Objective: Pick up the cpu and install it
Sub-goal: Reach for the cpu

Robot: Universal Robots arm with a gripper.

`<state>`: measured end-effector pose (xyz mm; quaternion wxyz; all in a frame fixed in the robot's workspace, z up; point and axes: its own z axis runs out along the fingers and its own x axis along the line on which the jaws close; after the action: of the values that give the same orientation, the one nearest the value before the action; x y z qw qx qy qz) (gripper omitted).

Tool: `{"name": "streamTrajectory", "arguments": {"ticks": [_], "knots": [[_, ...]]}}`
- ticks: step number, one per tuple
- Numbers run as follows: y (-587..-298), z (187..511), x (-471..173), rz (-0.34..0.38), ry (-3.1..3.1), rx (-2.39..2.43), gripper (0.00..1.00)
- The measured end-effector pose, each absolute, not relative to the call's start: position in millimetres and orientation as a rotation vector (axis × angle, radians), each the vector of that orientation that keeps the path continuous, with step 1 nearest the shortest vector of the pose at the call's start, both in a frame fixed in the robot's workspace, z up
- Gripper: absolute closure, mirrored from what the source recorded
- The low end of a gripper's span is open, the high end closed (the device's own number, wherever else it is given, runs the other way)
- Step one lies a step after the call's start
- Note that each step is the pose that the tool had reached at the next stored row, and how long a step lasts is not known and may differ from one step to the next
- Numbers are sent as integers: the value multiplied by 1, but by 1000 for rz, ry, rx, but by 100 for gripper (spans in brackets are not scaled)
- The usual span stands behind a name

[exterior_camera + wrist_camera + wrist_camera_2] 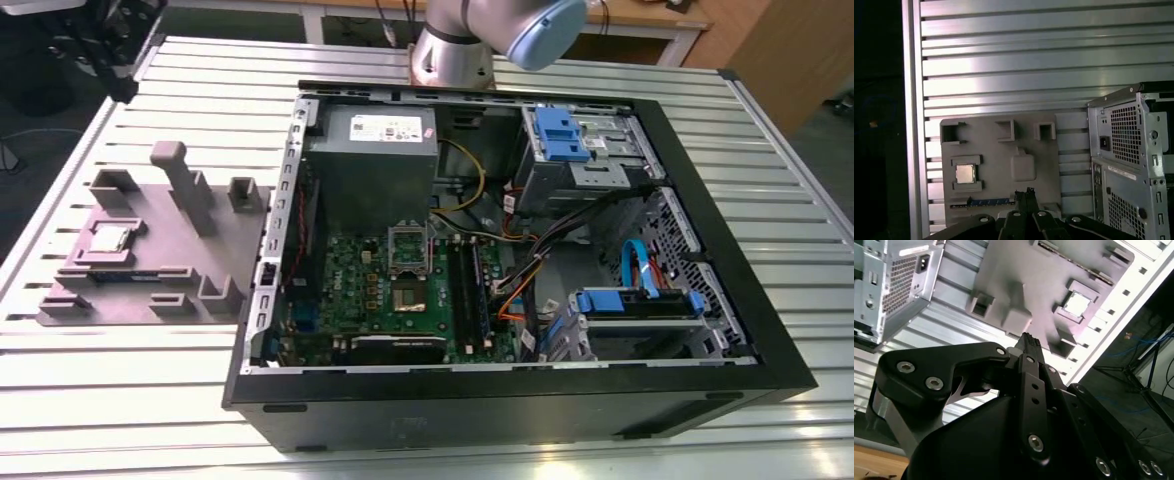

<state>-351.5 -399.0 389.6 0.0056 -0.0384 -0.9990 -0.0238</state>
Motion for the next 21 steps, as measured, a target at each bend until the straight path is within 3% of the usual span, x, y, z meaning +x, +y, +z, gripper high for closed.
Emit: {"name": "streamTrajectory", "arguments": {"ticks": [21], "knots": [[-399, 388, -436, -75, -3127, -119, 90]]}}
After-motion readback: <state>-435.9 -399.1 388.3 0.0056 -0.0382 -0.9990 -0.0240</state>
